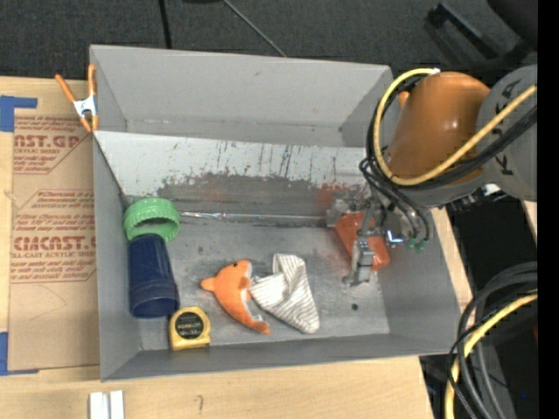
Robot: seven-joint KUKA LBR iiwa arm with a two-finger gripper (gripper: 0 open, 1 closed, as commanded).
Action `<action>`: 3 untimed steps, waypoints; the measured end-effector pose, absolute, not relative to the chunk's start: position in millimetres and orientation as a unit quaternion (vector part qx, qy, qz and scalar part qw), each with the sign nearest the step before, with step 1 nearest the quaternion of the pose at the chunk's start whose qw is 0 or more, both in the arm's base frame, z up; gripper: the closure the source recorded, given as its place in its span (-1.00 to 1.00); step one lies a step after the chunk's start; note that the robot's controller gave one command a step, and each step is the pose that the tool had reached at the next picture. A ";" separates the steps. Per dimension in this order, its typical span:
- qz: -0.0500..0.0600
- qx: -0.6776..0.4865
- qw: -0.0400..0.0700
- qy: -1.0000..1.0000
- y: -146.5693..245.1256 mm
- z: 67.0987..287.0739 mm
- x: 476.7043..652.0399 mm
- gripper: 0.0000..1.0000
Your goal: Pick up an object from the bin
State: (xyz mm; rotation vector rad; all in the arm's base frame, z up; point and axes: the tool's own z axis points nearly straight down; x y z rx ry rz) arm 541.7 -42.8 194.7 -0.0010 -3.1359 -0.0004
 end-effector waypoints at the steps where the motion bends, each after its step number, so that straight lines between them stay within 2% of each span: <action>1: 0.000 0.000 0.002 -1.000 -42.7 196.2 541.4 -1.00; 2: 0.001 0.061 -0.002 -0.998 -36.0 194.7 549.6 -1.00; 3: 0.000 0.182 -0.002 -0.983 -15.7 160.3 548.2 -1.00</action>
Offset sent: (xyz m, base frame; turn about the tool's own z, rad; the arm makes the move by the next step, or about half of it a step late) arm 0.0325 0.0356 -0.0231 -0.5952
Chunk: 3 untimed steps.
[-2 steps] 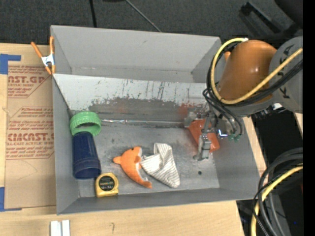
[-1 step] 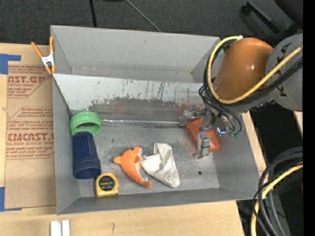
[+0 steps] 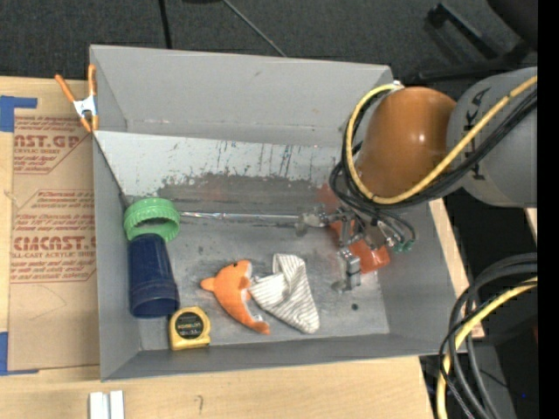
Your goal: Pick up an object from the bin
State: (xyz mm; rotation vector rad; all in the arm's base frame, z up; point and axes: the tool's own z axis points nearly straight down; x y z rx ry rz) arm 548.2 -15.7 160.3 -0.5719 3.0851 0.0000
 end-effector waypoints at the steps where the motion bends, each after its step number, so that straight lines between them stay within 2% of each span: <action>1: 0.000 -0.105 0.003 0.994 2.3 110.9 536.5 -1.00; 2: 0.000 -0.181 0.000 0.984 35.7 87.3 517.4 1.00; 3: 0.000 -0.181 0.000 0.984 35.6 87.3 517.4 1.00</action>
Offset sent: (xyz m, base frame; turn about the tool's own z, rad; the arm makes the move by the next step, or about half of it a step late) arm -0.0307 0.0504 -0.0725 0.0030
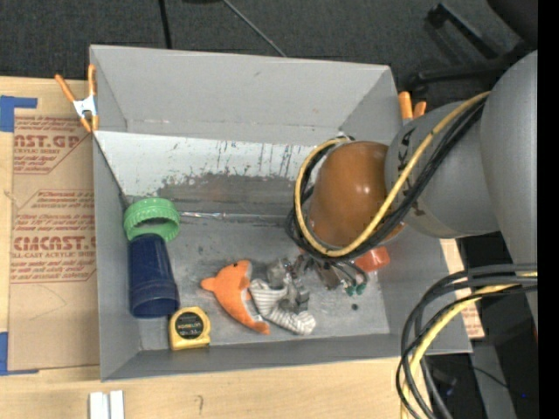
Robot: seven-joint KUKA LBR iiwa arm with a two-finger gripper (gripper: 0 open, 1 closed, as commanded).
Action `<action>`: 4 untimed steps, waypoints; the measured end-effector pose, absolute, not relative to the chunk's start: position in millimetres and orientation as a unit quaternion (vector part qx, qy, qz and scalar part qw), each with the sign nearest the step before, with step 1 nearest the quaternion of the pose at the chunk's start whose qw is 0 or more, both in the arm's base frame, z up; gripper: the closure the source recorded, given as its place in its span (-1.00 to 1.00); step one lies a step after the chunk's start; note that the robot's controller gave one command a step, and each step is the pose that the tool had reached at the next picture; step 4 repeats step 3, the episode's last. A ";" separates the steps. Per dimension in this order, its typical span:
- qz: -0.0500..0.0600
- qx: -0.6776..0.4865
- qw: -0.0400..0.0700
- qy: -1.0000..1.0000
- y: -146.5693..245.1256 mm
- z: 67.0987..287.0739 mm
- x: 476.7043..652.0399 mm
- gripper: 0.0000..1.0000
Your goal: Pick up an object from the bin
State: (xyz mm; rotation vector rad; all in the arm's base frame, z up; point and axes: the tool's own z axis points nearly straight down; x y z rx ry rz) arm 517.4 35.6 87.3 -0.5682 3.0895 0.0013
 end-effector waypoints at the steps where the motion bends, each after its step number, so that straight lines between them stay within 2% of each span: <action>1: 0.000 -0.180 0.001 0.984 43.2 169.5 522.7 1.00; 2: 0.000 -0.180 0.001 0.984 43.2 169.5 522.7 1.00; 3: 0.000 -0.175 0.001 0.984 50.7 226.0 518.1 1.00; 4: 0.000 -0.175 0.001 0.984 50.7 226.0 518.1 1.00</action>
Offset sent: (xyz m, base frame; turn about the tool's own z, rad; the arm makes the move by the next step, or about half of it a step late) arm 0.0000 0.0000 0.0000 0.0000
